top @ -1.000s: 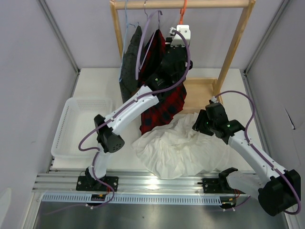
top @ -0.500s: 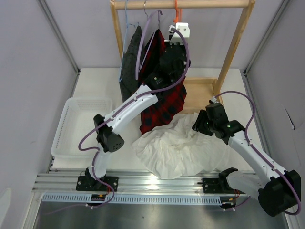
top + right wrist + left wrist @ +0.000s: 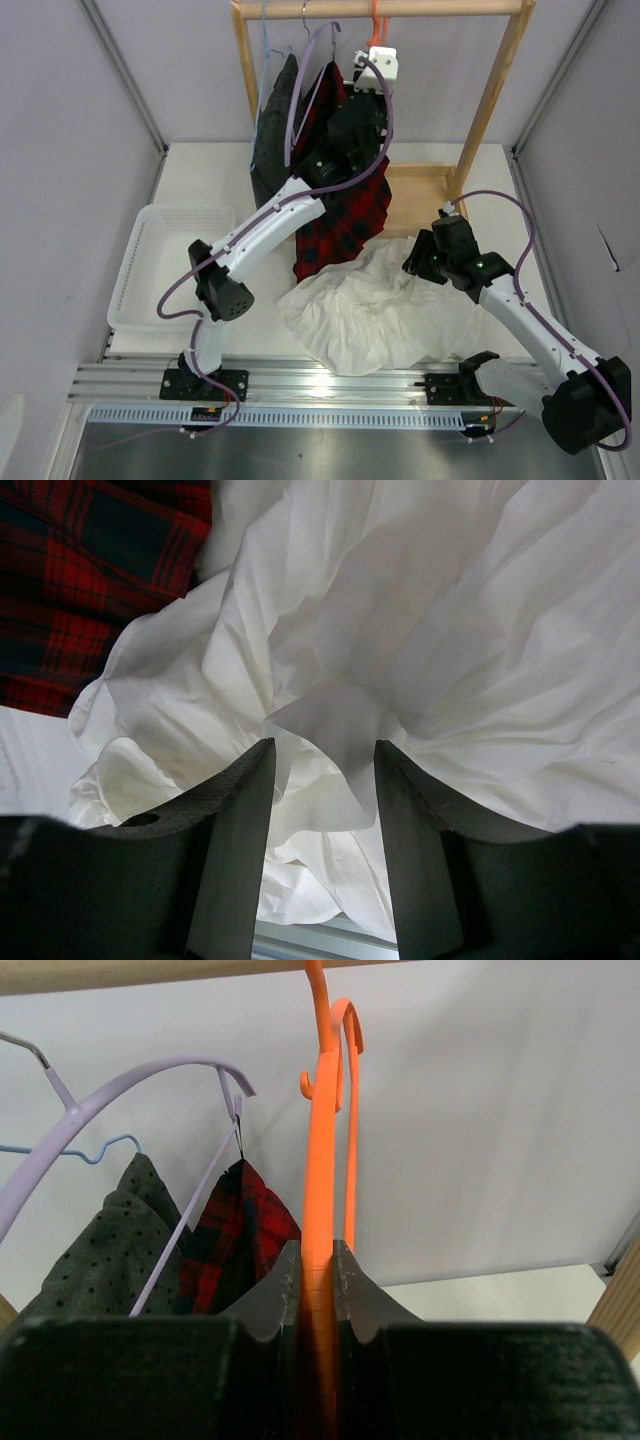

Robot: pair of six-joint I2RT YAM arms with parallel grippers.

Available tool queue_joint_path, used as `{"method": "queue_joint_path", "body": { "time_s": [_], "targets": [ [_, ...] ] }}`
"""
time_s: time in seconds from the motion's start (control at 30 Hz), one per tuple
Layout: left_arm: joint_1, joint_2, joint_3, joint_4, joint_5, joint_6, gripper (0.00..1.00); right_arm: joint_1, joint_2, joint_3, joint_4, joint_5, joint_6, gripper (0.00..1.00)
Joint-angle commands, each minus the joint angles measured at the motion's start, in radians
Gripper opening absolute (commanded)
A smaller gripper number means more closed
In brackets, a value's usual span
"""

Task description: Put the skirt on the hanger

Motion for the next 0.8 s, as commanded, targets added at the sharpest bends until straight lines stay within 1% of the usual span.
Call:
{"method": "queue_joint_path", "body": {
  "time_s": [0.0,0.13,0.3,0.33,0.6,0.67,0.77],
  "targets": [
    [0.009,-0.115,-0.004,0.08,0.093,0.022,0.0,-0.003,-0.018,-0.009,0.037,-0.005,0.0,0.49],
    [0.009,-0.156,-0.073,0.1,0.111,0.027,0.0,-0.004,-0.021,-0.013,0.04,-0.007,0.004,0.49],
    [0.011,-0.182,-0.113,0.111,0.139,0.032,0.0,-0.004,-0.022,-0.016,0.04,-0.007,0.004,0.49],
    [0.011,-0.19,-0.145,0.126,0.151,0.032,0.0,-0.004,-0.024,-0.016,0.041,-0.007,0.006,0.49],
    [0.017,-0.216,-0.164,0.051,0.194,0.006,0.0,-0.006,-0.028,-0.018,0.041,-0.007,0.006,0.49],
    [0.017,-0.239,-0.225,0.059,0.219,0.002,0.0,-0.006,-0.028,-0.018,0.04,-0.008,0.004,0.49],
    [0.017,-0.279,-0.277,0.05,0.256,0.001,0.0,-0.007,-0.031,-0.019,0.04,-0.008,0.004,0.49]
  ]
}}
